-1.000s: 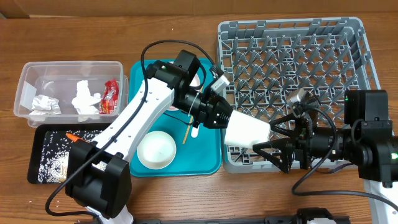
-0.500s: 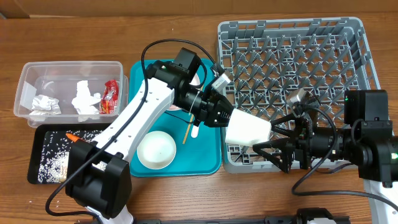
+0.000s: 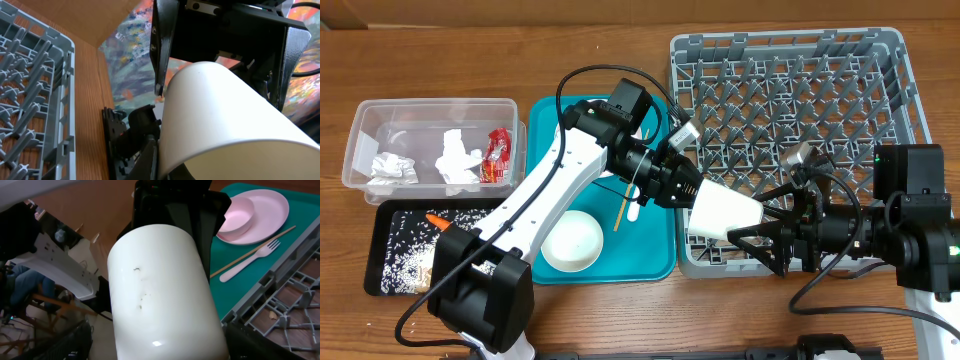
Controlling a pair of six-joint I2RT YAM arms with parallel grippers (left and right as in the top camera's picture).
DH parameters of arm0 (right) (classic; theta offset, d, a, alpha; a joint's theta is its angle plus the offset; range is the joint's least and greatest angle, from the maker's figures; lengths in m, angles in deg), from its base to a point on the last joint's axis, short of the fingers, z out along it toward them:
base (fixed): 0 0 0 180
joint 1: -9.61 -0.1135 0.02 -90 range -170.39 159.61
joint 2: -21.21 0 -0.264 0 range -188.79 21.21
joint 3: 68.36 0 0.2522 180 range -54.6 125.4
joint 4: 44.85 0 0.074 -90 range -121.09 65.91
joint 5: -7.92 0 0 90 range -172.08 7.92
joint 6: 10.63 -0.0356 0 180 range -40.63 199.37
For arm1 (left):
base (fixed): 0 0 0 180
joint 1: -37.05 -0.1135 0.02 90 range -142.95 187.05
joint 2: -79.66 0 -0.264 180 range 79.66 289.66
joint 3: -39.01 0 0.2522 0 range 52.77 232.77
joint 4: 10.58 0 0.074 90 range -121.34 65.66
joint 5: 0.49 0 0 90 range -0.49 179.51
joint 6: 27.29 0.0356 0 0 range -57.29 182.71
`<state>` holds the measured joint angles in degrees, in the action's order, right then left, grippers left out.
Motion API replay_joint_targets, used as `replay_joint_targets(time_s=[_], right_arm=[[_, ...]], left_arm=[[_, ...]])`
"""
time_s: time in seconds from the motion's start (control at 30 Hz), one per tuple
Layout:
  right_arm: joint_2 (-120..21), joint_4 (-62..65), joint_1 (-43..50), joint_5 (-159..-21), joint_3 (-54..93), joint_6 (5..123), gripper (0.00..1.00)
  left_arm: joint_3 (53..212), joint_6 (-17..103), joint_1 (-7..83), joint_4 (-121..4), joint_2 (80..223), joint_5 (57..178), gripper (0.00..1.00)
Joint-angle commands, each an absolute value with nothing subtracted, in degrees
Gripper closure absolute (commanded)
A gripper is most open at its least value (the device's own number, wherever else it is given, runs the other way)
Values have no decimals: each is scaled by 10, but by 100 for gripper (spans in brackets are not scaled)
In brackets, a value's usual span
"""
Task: Sort waste into correct bins and load items into the dishwasher
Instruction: 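Close the right gripper on the white cup held by the left gripper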
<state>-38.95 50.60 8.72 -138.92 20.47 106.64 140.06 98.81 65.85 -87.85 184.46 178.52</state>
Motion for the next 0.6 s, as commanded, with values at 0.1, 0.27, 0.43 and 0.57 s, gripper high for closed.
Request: replay_joint_targets(time_s=[0.1, 0.27, 0.43, 0.57], right_arm=[[-388, 505, 84, -1403, 215, 1073, 13], [-388, 505, 84, -1403, 215, 1073, 14], [-388, 505, 84, -1403, 215, 1073, 17], [-388, 505, 84, -1402, 215, 1073, 17]], left_arm=[[1413, 931, 660, -834, 1836, 1801, 96], [1413, 892, 660, -799, 1836, 1801, 96], [1413, 892, 664, -798, 1836, 1801, 96], [1413, 893, 679, -797, 1836, 1801, 96]])
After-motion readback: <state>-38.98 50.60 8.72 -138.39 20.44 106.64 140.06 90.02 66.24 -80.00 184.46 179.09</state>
